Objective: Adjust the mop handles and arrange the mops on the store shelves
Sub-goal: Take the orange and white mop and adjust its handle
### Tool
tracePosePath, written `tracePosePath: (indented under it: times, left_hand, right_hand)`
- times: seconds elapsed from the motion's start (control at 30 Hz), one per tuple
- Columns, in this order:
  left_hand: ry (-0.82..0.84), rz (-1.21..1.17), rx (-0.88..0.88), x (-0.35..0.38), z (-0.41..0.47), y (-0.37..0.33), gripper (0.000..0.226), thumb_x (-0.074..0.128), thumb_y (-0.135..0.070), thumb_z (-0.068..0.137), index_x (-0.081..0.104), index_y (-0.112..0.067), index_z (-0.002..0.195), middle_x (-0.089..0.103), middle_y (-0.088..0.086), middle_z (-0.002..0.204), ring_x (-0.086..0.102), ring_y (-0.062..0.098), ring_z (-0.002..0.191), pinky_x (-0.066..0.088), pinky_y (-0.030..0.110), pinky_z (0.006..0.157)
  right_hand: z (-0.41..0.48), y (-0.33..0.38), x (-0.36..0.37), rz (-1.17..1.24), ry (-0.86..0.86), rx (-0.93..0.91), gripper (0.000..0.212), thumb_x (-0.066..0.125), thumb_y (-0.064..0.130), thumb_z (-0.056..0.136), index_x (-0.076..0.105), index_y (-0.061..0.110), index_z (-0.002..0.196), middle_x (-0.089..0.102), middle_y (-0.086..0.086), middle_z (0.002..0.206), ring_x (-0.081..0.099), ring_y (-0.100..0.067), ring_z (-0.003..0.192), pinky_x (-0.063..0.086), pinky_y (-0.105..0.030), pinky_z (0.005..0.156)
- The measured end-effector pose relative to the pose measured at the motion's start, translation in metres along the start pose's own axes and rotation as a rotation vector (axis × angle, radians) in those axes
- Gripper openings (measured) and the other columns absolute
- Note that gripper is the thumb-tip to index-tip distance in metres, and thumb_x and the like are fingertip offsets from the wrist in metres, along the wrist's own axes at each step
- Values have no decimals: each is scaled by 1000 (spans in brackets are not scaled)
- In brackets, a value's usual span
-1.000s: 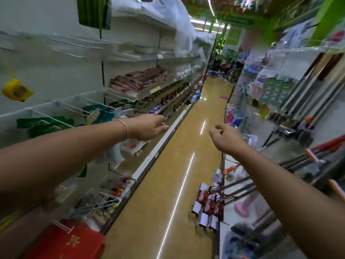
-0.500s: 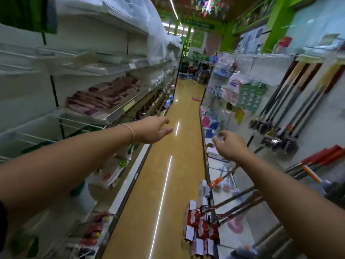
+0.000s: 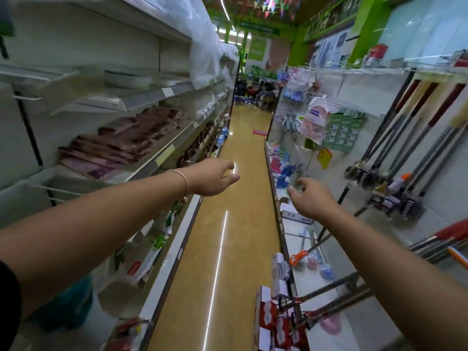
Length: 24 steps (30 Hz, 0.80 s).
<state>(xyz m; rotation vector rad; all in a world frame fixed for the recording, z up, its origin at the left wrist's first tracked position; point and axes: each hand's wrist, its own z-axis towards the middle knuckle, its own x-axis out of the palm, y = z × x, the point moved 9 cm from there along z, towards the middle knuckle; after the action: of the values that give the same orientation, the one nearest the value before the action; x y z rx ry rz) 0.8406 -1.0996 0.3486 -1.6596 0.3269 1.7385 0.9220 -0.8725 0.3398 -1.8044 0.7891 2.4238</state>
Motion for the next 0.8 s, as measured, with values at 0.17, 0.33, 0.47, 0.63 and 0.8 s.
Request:
tracePosePath:
  times: [0.17, 0.33, 0.47, 0.63, 0.8]
  left_hand:
    - [25, -24, -3, 17, 60, 21, 59, 38, -54, 99, 38, -17, 146, 51, 8, 142, 51, 24, 127, 45, 42, 104]
    - [31, -6, -40, 26, 138, 52, 61, 37, -55, 98, 39, -17, 146, 51, 7, 143, 51, 23, 128, 45, 43, 105]
    - [26, 20, -82, 23, 211, 73, 58, 37, -56, 98, 43, -20, 143, 54, 5, 139, 54, 21, 122, 48, 42, 101]
    - [5, 14, -82, 26, 291, 77, 54, 38, -55, 98, 47, -20, 138, 58, 5, 131, 56, 21, 114, 49, 41, 97]
    - [32, 17, -67, 48, 350, 82, 57, 40, -54, 98, 42, -19, 143, 55, 7, 137, 56, 22, 120, 49, 41, 99]
  right_hand:
    - [64, -4, 29, 29, 19, 0, 54, 50, 43, 98, 48, 10, 142, 58, -12, 137, 56, -30, 123, 48, -41, 100]
    - [151, -7, 61, 80, 50, -27, 55, 52, 44, 98, 47, 13, 143, 55, -11, 141, 54, -29, 127, 47, -42, 102]
    - [225, -15, 71, 67, 66, -43, 55, 51, 45, 98, 48, 13, 144, 56, -10, 141, 55, -29, 126, 46, -39, 101]
    - [305, -39, 77, 105, 75, -28, 56, 51, 45, 98, 48, 12, 143, 58, -12, 137, 58, -28, 119, 48, -36, 96]
    - [360, -63, 89, 100, 76, 8, 54, 51, 45, 98, 51, 12, 141, 58, -11, 139, 55, -29, 126, 45, -37, 101]
